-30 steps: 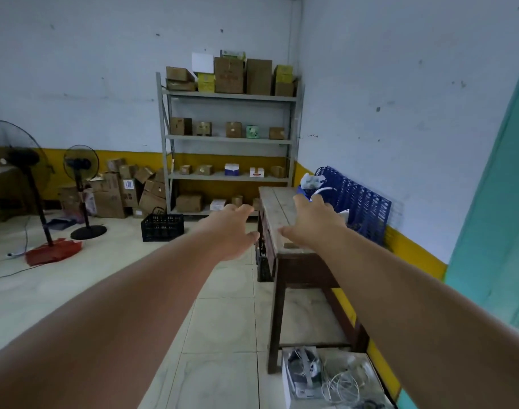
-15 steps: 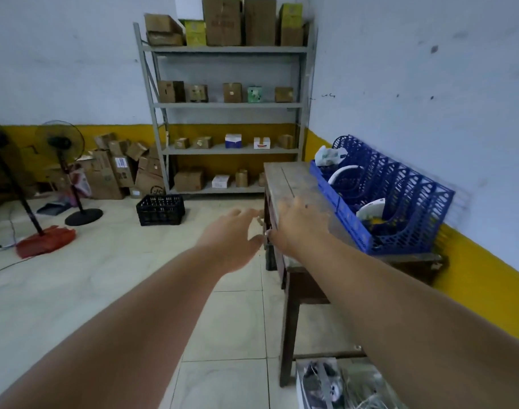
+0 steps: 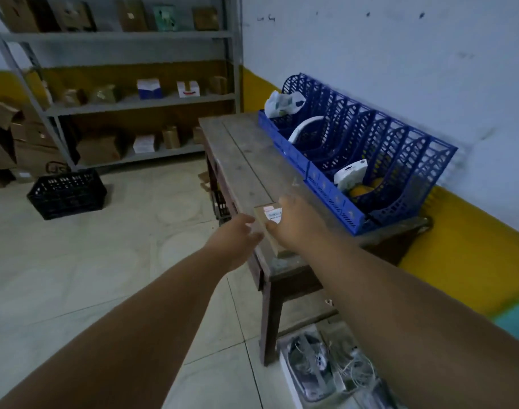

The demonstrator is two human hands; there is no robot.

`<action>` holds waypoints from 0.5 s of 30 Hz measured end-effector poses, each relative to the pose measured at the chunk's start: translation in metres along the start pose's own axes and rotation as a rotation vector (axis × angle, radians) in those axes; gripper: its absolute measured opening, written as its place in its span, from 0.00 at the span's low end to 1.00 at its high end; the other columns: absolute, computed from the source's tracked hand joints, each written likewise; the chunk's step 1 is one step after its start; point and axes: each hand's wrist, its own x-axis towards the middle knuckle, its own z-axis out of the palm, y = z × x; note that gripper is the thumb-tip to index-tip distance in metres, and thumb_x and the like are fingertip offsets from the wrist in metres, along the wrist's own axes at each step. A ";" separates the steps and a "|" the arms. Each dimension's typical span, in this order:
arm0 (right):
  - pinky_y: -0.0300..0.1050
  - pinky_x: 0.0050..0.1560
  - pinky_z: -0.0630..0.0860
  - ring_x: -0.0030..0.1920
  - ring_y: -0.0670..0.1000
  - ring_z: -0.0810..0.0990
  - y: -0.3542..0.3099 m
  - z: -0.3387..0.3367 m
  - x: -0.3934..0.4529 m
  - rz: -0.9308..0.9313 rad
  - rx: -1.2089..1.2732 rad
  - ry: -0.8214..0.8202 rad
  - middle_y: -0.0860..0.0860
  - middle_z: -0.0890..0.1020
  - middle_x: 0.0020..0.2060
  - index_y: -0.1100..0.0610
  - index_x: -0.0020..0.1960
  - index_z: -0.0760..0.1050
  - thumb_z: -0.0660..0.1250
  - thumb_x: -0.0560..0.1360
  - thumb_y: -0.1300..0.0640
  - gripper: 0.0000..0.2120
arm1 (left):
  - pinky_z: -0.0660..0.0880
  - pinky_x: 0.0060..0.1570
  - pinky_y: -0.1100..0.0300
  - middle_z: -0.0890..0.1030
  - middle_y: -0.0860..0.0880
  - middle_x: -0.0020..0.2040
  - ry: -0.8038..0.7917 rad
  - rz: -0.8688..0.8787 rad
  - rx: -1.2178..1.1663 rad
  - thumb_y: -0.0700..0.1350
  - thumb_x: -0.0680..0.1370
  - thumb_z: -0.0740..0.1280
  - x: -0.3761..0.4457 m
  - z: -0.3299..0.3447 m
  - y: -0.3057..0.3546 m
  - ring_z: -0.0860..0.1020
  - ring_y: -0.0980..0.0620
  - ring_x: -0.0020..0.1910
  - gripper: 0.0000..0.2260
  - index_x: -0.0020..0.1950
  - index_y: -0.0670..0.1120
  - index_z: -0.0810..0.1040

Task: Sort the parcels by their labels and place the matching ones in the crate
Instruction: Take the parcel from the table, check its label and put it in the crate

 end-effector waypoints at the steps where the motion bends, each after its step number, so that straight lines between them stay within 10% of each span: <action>1: 0.51 0.55 0.75 0.61 0.56 0.75 0.012 0.007 0.013 0.020 0.004 -0.012 0.54 0.73 0.64 0.53 0.70 0.66 0.67 0.77 0.44 0.26 | 0.76 0.57 0.56 0.76 0.45 0.66 -0.033 -0.051 -0.088 0.47 0.81 0.67 0.017 0.010 -0.004 0.77 0.49 0.58 0.21 0.73 0.47 0.70; 11: 0.51 0.52 0.72 0.60 0.58 0.76 0.105 0.084 0.137 0.246 0.011 -0.271 0.58 0.72 0.64 0.55 0.69 0.67 0.66 0.78 0.46 0.23 | 0.77 0.45 0.59 0.76 0.44 0.67 -0.190 -0.265 -0.122 0.47 0.80 0.67 0.161 0.080 -0.030 0.78 0.46 0.58 0.26 0.76 0.48 0.64; 15: 0.50 0.52 0.77 0.56 0.56 0.79 0.117 0.108 0.161 0.319 0.149 -0.285 0.55 0.78 0.61 0.55 0.67 0.69 0.67 0.78 0.49 0.20 | 0.76 0.63 0.46 0.73 0.43 0.71 -0.222 -0.358 -0.181 0.49 0.79 0.68 0.190 0.085 -0.034 0.76 0.40 0.65 0.28 0.77 0.50 0.63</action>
